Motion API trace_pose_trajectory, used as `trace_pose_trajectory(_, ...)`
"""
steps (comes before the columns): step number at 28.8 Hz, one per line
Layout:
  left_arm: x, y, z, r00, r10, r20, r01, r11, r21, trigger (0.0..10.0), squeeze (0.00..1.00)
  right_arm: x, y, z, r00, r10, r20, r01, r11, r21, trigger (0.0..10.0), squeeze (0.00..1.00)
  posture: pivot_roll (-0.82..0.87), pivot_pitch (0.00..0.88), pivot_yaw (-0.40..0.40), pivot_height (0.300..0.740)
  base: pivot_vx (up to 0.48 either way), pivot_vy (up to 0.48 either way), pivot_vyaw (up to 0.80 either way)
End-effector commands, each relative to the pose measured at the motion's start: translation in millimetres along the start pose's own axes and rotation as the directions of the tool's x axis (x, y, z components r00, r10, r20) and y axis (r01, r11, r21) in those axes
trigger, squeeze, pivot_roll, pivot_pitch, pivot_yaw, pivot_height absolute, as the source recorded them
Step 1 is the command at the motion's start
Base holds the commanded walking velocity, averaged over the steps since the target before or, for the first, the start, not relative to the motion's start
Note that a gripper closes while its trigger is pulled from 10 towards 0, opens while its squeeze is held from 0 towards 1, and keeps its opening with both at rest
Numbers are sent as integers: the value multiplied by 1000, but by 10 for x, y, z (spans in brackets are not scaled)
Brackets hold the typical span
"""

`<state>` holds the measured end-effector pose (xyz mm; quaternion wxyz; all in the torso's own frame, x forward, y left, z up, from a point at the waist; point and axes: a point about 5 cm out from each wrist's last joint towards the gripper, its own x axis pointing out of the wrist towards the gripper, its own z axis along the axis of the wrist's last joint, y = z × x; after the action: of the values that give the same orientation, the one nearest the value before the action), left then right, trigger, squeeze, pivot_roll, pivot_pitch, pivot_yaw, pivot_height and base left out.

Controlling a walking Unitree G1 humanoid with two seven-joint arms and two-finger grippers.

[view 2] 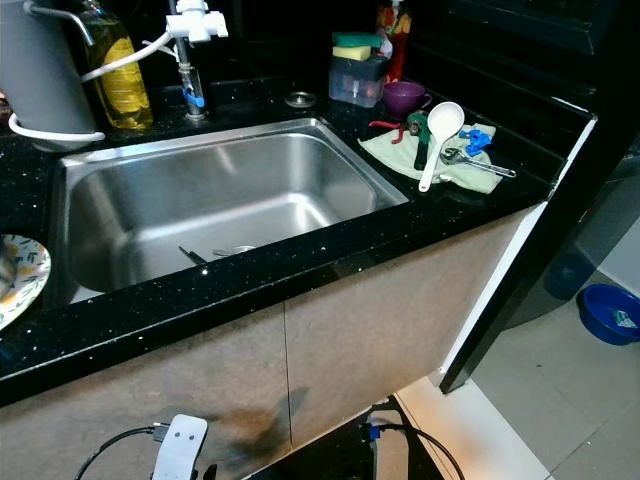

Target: Kitchen organization

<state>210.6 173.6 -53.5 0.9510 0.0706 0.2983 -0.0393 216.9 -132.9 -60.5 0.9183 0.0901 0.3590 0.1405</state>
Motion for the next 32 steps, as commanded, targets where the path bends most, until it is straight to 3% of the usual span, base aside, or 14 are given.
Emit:
trace_pose_trajectory(1, -15, -25, -60, 1000, -5, -25, 6, 1000, 19, 10000, 0, -20, -14, -81, 999, -9, -31, 9, 1000, 8, 10000, 0, -36, 120, -53, 740, 0, 0, 0)
trace_pose_trajectory(26, -6, -4, -89, 998, 16, -55, -17, 1000, -15, 10000, 0, -8, -8, -68, 999, -2, -48, 1, 1000, -19, 10000, 0, -36, 121, -57, 740, 0, 0, 0)
trace_pose_trajectory(32, -14, -3, -136, 996, 18, -88, -17, 1000, 8, 10000, 0, -18, -19, -135, 994, -14, -108, 7, 998, -61, 10000, 0, -36, 121, -58, 740, 0, 0, 0)
